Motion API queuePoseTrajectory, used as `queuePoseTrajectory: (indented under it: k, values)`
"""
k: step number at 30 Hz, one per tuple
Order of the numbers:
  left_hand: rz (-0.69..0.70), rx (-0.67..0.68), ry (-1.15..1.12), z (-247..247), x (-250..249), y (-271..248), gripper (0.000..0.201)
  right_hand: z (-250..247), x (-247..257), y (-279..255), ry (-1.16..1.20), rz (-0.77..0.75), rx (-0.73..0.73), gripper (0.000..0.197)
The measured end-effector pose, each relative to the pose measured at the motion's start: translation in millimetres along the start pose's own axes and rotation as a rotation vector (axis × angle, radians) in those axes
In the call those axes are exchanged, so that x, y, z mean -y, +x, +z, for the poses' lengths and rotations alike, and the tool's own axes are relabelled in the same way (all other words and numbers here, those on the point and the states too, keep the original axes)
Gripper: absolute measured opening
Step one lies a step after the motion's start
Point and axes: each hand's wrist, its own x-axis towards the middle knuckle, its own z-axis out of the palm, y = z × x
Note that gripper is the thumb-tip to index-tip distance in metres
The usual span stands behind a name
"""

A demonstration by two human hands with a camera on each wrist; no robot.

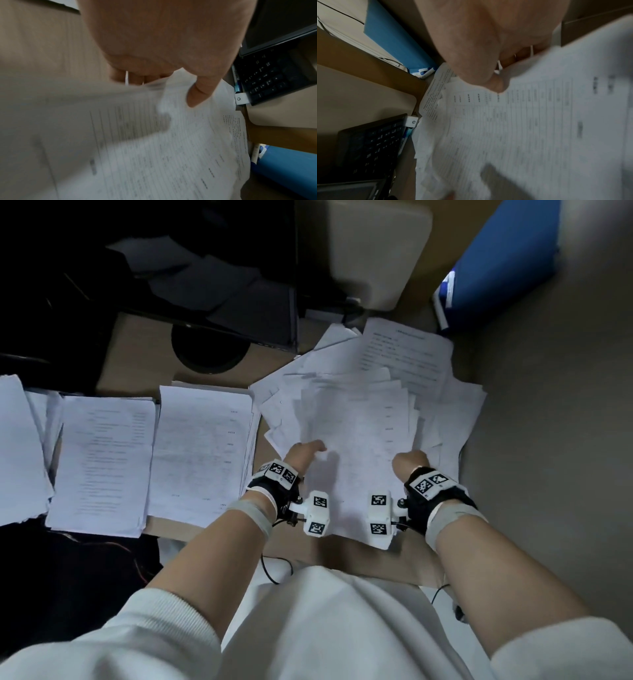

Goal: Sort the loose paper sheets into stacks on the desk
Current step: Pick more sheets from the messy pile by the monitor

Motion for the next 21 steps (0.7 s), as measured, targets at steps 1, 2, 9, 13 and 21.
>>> queuePoseTrajectory:
  k: [1,2,9,13,21]
  values:
    - [-0.008,-0.011,-0.027,0,-3,-5,0.103,3,-1,-2,-0.037,0.009,0.023,0.042]
    - [-0.009,-0.002,-0.037,0,-7,-10,0.116,5,-2,-2,-0.046,0.021,0.026,0.048]
    - [0.023,-0.006,0.211,-4,1,-18,0.060,35,10,-11,0.042,0.080,0.041,0.100]
    - [0.065,-0.022,0.133,-8,-8,-19,0.050,30,15,-15,0.036,0.109,0.020,0.098]
    - [0.054,-0.039,0.200,-8,-25,-21,0.033,18,8,-14,0.225,0.101,0.102,0.066]
